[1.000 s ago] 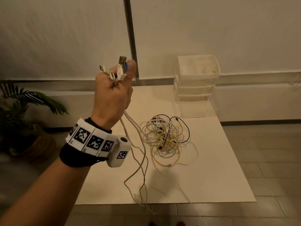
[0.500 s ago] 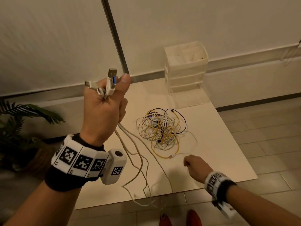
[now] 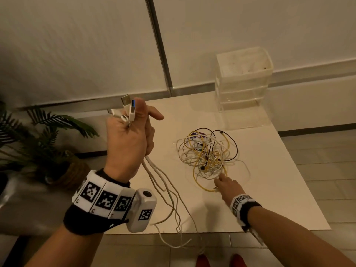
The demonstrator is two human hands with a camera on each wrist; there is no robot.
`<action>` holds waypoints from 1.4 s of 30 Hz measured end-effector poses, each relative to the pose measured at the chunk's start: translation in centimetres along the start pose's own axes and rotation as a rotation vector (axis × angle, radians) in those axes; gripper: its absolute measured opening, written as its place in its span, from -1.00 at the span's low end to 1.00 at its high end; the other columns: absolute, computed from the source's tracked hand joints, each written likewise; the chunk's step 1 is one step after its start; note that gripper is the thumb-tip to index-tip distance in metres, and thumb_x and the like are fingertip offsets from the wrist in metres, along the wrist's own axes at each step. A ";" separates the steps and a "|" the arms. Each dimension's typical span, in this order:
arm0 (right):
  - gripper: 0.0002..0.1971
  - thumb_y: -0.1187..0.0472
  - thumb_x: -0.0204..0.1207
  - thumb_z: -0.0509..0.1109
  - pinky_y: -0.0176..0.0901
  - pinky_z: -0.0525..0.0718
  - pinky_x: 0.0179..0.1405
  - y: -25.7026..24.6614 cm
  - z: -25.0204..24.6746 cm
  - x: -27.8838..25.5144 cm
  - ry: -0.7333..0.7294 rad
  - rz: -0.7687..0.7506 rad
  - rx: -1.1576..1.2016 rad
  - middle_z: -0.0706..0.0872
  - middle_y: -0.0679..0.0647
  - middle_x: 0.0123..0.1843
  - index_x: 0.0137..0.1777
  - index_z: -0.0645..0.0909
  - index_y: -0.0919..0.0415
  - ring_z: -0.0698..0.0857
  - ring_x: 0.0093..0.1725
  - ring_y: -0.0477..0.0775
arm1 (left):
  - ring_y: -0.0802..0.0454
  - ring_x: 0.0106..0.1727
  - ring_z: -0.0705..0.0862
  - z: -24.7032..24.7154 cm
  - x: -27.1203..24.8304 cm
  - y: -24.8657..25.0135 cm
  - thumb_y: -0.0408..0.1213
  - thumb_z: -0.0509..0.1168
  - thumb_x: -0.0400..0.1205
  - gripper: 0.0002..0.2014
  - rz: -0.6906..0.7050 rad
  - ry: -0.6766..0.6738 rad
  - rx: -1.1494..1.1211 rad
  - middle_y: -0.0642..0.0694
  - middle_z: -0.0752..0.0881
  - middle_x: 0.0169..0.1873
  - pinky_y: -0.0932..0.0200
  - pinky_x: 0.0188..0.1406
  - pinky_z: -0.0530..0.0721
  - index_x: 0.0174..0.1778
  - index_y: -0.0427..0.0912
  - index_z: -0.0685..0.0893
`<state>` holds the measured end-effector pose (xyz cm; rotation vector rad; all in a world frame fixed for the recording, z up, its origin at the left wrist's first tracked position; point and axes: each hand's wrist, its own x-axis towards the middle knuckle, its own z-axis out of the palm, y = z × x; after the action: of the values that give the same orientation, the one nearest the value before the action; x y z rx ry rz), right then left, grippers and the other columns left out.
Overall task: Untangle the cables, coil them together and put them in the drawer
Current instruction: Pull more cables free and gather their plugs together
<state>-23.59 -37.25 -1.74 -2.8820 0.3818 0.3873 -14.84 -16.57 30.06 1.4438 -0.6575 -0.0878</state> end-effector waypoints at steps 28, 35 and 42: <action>-0.58 0.45 0.52 0.17 -0.45 0.44 -0.50 -6.2 -33.6 -11.9 0.573 -0.247 0.580 0.49 -0.11 -0.45 -0.46 0.36 -0.05 0.46 -0.47 -0.14 | 0.15 -0.60 0.21 10.2 3.7 1.2 0.01 0.36 0.53 -0.57 -0.164 -0.334 -0.192 -0.04 0.30 -0.56 0.30 -0.61 0.15 0.17 -0.23 0.77; -0.67 0.39 0.55 0.16 -0.43 0.43 -0.51 -6.4 -33.2 -11.2 0.508 -0.297 0.555 0.60 -0.03 -0.38 -0.38 0.44 0.01 0.57 -0.41 -0.10 | -0.19 -0.28 0.39 10.6 3.3 0.6 0.44 0.16 0.51 -0.36 -0.189 -0.304 -0.154 -0.32 0.52 -0.23 -0.06 -0.38 0.26 0.09 -0.03 0.81; -0.61 0.39 0.63 0.13 -0.44 0.47 -0.49 -6.4 -32.7 -10.8 0.533 -0.394 0.596 0.56 -0.15 -0.37 -0.35 0.41 -0.07 0.59 -0.46 -0.23 | 0.23 -0.66 0.42 10.7 3.7 1.1 0.02 0.08 0.75 -0.49 -0.085 -0.162 -0.014 0.11 0.56 -0.66 0.37 -0.63 0.32 0.00 -0.33 0.79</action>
<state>-24.33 -36.51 33.29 -2.3387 -0.0118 -0.4898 -17.07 -27.51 32.24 1.4612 -0.7257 -0.2777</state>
